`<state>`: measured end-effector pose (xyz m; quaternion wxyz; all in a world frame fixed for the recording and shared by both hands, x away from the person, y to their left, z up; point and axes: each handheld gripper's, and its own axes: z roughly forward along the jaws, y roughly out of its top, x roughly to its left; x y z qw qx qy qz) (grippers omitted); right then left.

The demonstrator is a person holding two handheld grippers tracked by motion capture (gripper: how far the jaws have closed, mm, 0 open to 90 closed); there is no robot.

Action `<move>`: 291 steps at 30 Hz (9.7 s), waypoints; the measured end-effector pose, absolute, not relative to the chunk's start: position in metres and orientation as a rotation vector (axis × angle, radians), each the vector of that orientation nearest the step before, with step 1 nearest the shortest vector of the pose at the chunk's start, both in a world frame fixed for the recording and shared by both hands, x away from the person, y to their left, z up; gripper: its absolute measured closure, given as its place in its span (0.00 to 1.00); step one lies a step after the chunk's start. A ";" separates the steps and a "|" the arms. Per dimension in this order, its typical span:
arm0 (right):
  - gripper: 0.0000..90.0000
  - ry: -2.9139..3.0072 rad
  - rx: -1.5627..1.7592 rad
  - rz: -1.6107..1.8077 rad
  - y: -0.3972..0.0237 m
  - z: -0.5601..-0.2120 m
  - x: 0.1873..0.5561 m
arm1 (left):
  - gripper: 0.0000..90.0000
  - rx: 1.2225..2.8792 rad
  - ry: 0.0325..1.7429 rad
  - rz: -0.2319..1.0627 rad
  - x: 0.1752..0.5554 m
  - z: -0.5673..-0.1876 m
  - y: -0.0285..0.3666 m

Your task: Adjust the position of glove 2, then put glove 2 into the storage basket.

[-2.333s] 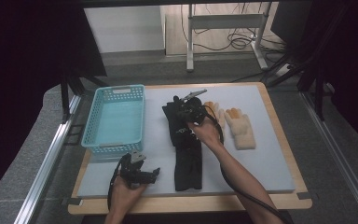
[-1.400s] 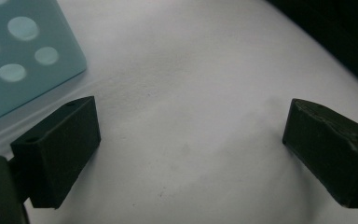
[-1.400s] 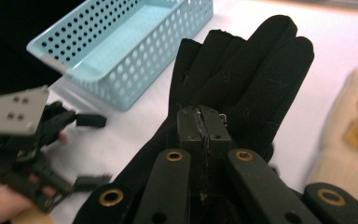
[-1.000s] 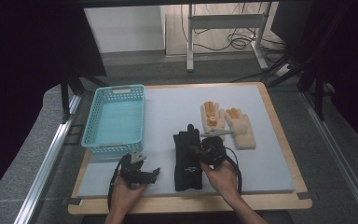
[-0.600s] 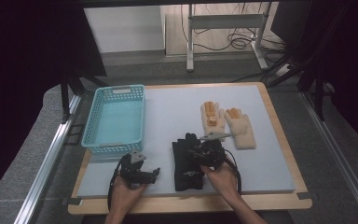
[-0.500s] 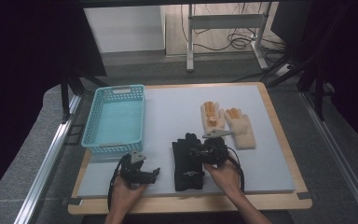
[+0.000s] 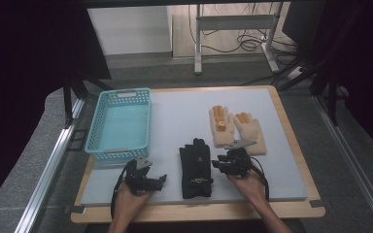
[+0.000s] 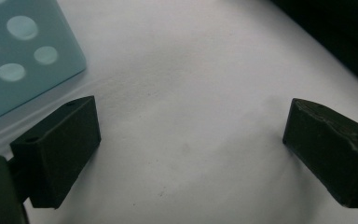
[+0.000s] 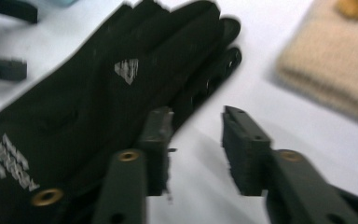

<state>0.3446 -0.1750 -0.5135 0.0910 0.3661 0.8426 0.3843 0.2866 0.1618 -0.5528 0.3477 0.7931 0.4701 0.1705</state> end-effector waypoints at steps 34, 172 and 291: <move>0.95 2.705 0.823 1.135 -0.139 -0.529 0.318 | 0.01 2.087 1.216 0.427 0.288 -0.553 0.192; 0.28 2.298 1.115 0.985 -0.266 -0.531 0.346 | 0.70 2.288 1.121 0.369 0.326 -0.508 0.086; 0.25 2.308 1.107 0.987 -0.265 -0.531 0.346 | 0.01 2.044 1.807 0.453 0.450 -0.465 0.305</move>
